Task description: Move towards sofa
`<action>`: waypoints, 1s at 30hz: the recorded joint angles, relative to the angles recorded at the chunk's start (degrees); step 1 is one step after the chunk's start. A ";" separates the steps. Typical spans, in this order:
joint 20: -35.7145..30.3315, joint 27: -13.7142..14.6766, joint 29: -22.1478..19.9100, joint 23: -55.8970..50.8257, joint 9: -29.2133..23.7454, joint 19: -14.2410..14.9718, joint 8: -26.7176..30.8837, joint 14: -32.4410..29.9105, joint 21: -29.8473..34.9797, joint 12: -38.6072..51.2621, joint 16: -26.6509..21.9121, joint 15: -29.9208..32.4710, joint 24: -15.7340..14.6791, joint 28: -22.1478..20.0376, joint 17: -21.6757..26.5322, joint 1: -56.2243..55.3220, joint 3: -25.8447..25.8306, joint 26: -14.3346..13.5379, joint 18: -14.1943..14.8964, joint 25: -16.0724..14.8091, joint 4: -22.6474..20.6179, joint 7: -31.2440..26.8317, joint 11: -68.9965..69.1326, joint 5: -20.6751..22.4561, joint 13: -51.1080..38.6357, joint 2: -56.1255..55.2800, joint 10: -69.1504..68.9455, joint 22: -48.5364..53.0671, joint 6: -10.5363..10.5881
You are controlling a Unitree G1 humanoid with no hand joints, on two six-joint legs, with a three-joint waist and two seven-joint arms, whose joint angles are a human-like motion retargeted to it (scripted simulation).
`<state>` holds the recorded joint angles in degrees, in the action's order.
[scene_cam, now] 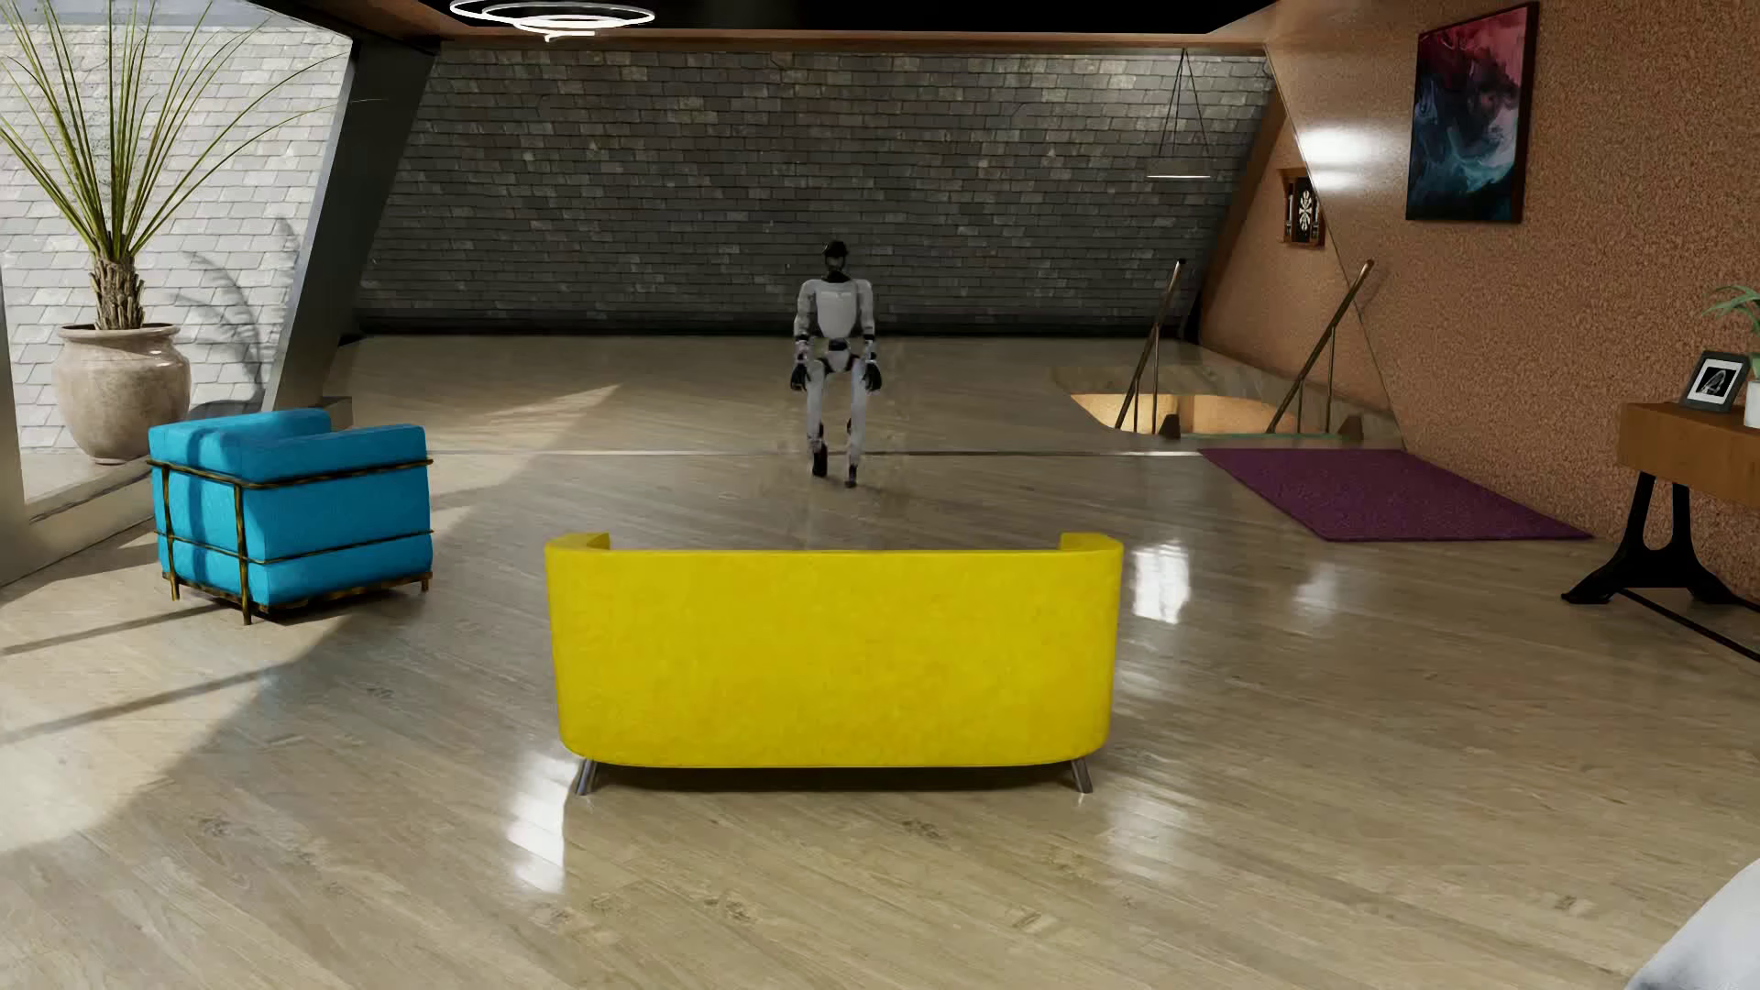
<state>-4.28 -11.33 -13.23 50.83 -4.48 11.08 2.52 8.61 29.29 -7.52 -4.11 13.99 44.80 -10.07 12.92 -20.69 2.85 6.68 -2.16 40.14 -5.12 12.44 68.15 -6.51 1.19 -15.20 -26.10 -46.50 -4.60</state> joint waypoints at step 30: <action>1.30 10.55 -1.58 -2.05 1.00 -15.56 -2.91 -1.29 -13.50 -10.35 -5.09 -28.49 -2.77 0.84 -8.37 -13.57 -2.61 1.43 7.63 11.84 16.55 -6.08 -46.12 18.30 -8.16 9.15 -8.10 14.20 9.55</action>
<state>-2.99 -0.78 -14.81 48.78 -3.48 -4.48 -0.38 7.32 15.79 -17.87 -9.20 -14.50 42.03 -9.23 4.55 -34.26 0.24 8.11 5.47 51.98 11.43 6.35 22.03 11.79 -6.97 -6.05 -34.20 -32.30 4.95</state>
